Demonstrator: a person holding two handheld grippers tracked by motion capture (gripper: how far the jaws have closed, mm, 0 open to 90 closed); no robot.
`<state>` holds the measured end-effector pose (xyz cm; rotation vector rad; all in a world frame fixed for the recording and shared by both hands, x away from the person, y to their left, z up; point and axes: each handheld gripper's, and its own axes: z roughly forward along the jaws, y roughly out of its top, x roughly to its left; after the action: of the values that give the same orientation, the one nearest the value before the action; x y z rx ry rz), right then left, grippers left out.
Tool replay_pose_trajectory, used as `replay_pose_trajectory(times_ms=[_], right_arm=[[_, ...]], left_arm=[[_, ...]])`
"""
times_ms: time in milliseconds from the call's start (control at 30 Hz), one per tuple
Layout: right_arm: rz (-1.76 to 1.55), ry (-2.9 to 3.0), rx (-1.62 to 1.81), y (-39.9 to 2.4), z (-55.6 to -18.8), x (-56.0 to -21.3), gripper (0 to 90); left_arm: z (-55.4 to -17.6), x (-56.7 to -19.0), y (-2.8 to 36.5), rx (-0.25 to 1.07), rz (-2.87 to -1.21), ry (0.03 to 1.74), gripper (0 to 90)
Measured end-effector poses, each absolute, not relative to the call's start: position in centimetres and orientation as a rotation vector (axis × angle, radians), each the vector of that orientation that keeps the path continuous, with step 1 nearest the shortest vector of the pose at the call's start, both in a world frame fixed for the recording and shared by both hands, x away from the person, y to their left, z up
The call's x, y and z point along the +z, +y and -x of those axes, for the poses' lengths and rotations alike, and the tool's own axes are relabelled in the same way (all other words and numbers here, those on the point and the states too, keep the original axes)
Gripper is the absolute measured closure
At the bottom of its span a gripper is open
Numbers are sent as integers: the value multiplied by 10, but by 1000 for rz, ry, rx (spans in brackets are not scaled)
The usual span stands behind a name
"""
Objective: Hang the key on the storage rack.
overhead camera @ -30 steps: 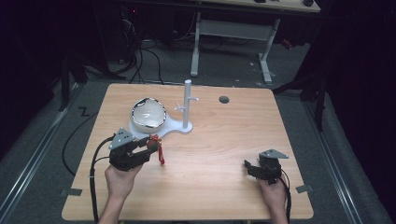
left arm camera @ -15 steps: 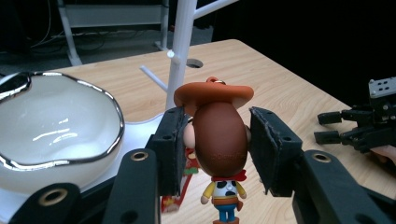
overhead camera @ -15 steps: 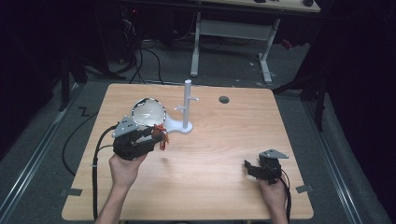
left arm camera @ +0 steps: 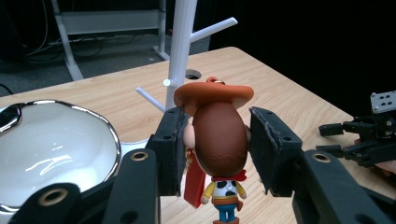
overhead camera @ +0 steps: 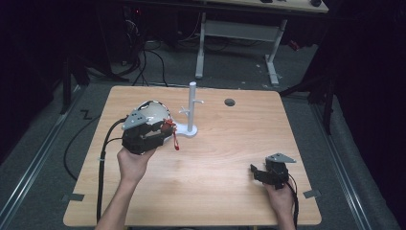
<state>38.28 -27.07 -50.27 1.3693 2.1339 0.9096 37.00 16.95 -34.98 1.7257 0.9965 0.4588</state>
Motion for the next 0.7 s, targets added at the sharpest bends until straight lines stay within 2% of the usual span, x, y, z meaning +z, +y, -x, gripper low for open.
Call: replay_pose_trajectory(times_ms=[700], right_arm=[[-1369, 2134, 909, -271, -383, -503, 297]], left_arm=[[-402, -357, 170, 458, -1693, 1068, 572]])
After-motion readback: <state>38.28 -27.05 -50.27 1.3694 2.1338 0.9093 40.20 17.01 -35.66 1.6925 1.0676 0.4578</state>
